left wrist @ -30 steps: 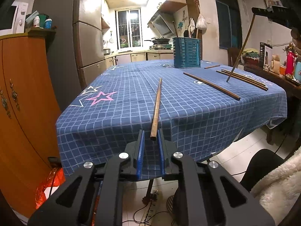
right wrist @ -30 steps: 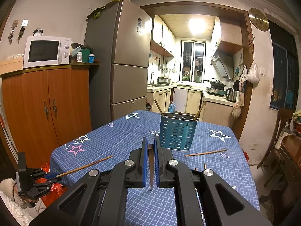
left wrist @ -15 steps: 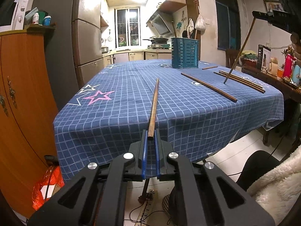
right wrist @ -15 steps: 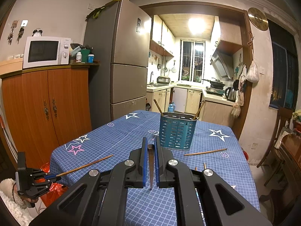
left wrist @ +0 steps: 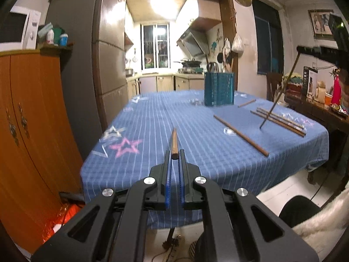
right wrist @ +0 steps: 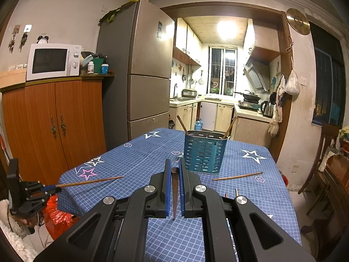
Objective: Organize utensils
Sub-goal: 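Lift the chopstick with the left gripper while the right gripper holds its chopstick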
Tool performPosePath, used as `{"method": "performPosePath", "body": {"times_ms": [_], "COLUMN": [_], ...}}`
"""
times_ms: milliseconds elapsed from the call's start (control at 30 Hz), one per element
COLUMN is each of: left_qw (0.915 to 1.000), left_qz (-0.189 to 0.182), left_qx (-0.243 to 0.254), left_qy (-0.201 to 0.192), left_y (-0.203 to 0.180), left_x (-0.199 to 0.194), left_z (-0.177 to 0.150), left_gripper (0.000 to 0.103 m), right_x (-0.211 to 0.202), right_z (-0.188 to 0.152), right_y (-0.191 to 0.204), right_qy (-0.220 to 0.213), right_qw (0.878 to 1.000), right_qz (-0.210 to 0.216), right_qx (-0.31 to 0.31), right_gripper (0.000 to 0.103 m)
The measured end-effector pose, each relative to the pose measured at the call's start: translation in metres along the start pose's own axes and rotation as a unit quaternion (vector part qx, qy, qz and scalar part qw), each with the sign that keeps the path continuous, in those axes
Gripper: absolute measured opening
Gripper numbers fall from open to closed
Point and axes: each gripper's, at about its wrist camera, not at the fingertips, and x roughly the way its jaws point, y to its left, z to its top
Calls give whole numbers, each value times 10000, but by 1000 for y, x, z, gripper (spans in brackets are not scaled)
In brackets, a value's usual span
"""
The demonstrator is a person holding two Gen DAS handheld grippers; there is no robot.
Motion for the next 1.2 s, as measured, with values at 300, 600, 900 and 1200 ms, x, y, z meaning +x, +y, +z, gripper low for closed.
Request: {"method": "performPosePath", "body": {"times_ms": [300,600,900,1200], "left_qw": [9988,9962,9933,9914], "left_qz": [166,158,23,-153], "left_qx": [82,2,39,211], "left_qy": [-451,-855,-1152,-1280], "left_y": [-6,-9,-18,-34], "left_x": [-1,-1,9,22], "left_z": [42,68,95,116], "left_gripper": [5,5,4,4], "right_x": [-2,-4,-2,24], "right_z": [0,-1,13,28], "right_y": [-12,-22,-22,-35], "right_qy": [-86,-132,-283,-210], "right_qw": [9999,9996,9995,9988], "right_qz": [-12,-24,38,288], "right_qx": [120,258,157,342], "right_gripper": [8,8,8,8]}}
